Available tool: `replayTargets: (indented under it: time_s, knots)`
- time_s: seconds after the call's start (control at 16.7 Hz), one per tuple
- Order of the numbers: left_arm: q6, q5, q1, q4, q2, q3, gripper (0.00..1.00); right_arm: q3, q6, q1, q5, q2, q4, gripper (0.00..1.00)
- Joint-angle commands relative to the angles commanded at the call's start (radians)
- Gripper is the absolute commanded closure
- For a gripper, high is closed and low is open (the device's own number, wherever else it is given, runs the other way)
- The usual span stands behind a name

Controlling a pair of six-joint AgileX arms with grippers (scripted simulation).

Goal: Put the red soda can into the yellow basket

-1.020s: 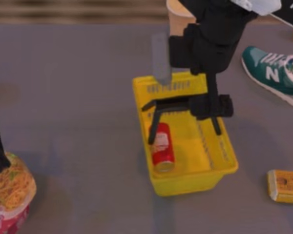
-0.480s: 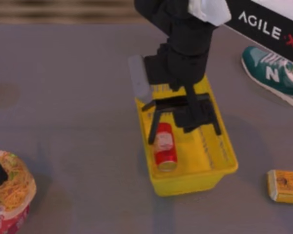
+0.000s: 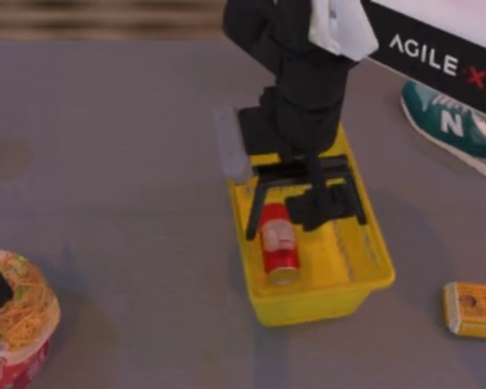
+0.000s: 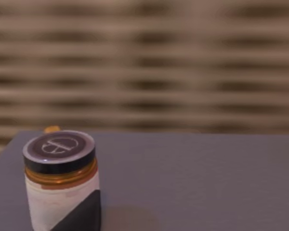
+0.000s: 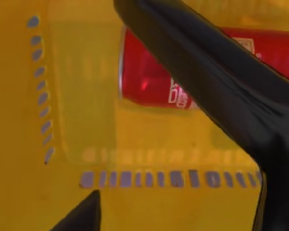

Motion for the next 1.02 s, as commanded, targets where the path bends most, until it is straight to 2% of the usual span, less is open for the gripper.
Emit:
replayTargets:
  time_s: [0.24,1.02]
  knots:
    - [0.0,0.0,0.0,0.0,0.0,0.0,0.0,-0.007,0.0,0.0,0.0,-0.001,0.006,0.0]
    - [0.0,0.0,0.0,0.0,0.0,0.0,0.0,-0.007,0.0,0.0,0.0,-0.001,0.006,0.98]
